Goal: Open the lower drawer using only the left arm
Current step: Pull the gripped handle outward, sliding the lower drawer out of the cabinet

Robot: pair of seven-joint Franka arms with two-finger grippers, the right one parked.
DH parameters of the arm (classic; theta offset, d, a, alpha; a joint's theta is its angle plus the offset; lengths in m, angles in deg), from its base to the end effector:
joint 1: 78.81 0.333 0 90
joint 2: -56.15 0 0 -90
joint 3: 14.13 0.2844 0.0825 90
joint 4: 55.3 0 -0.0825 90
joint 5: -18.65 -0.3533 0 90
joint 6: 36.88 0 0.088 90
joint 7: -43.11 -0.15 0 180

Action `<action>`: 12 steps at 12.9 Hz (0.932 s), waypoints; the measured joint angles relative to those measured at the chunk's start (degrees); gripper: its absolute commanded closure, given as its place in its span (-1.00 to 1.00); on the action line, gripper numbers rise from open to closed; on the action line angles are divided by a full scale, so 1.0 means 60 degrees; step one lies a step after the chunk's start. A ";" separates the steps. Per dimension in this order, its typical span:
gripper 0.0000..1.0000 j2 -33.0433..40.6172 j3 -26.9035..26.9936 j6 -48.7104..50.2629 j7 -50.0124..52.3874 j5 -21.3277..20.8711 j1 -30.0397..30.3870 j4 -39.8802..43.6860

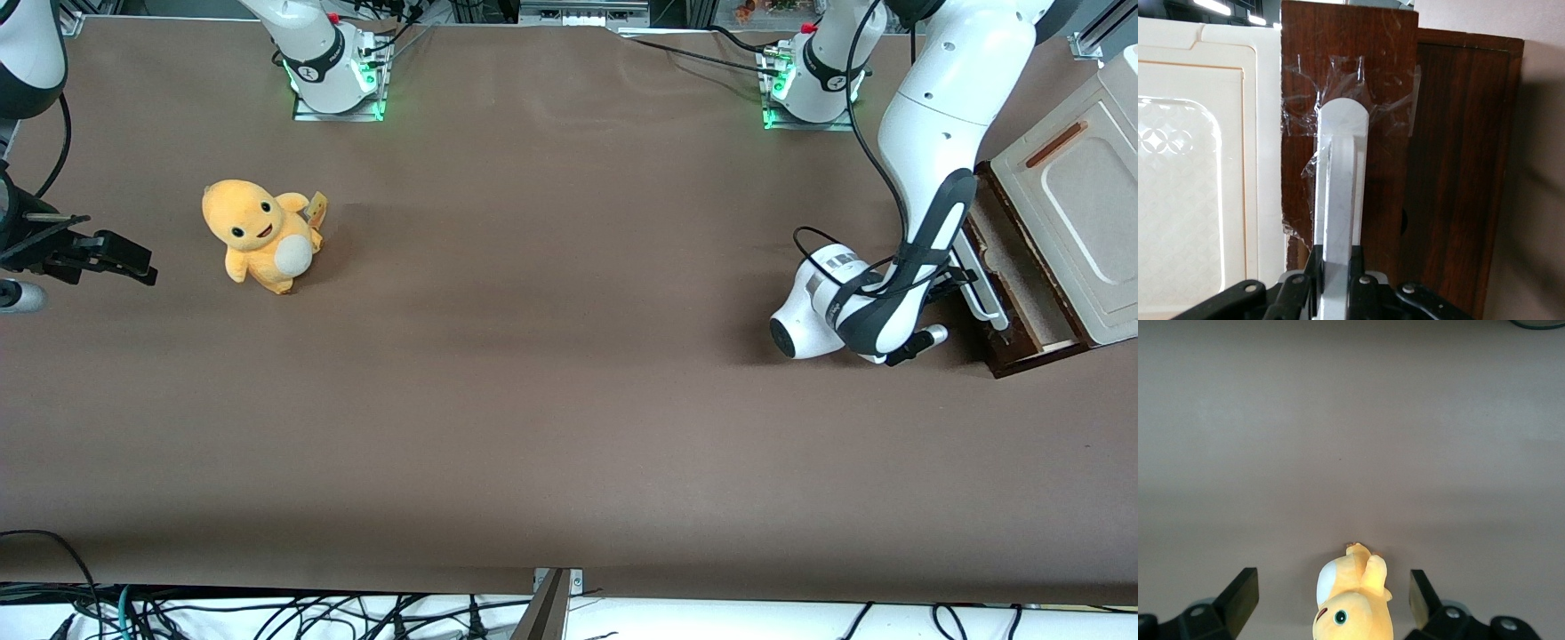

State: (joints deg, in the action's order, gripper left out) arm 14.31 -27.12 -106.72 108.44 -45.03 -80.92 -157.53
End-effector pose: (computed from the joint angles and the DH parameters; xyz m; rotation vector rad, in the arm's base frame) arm 0.5003 0.0278 0.1675 -1.6383 -0.3485 0.2366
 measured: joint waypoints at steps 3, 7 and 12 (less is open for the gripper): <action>0.79 -0.0019 -0.0064 0.0045 -0.0007 0.0060 0.0001 0.0083; 0.79 -0.0023 -0.0209 0.0163 -0.0010 0.0260 -0.0005 0.0141; 0.79 -0.0023 -0.0337 0.0244 -0.0008 0.0295 -0.0042 0.0172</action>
State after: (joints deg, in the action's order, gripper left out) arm 14.18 -29.14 -105.25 108.40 -43.26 -81.17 -156.49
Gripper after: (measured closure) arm 0.815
